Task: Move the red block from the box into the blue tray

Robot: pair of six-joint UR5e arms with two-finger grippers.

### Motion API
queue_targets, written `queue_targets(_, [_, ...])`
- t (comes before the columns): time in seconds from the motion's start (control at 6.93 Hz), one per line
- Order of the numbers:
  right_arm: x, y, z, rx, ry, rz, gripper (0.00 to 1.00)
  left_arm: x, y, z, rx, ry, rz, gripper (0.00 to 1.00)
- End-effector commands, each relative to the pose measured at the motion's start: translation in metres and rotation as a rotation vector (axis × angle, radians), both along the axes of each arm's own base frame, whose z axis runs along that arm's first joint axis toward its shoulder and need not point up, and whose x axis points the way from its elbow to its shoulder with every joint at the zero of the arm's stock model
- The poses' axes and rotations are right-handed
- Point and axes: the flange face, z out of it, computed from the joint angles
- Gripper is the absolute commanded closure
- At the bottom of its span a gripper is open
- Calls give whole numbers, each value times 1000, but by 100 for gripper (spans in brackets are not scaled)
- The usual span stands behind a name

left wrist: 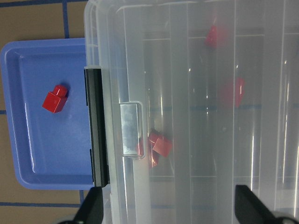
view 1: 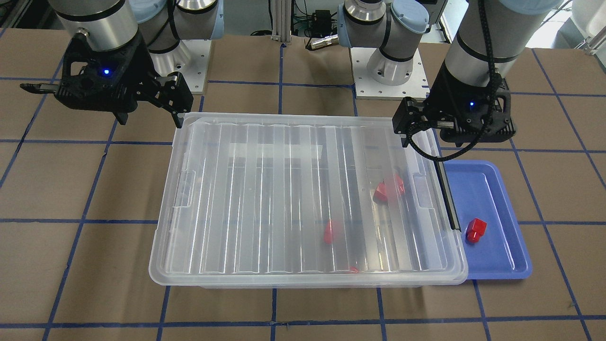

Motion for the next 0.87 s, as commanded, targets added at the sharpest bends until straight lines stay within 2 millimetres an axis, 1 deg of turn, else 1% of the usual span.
queue_targets(0.0, [-1,2,1,-4,0,-1,0,-1,0,0,1,0,-1,0])
queue_targets(0.29, [-5,6,0,-1,5,-6,0,-1,0,0,1,0,-1,0])
queue_targets(0.58, [-4,6,0,-3,2,-6,0,0,1,2,-4,-1,-1,0])
queue_targets(0.72, [-5,6,2,-4,5,-8,0,0,-1,0,-1,-3,-1,0])
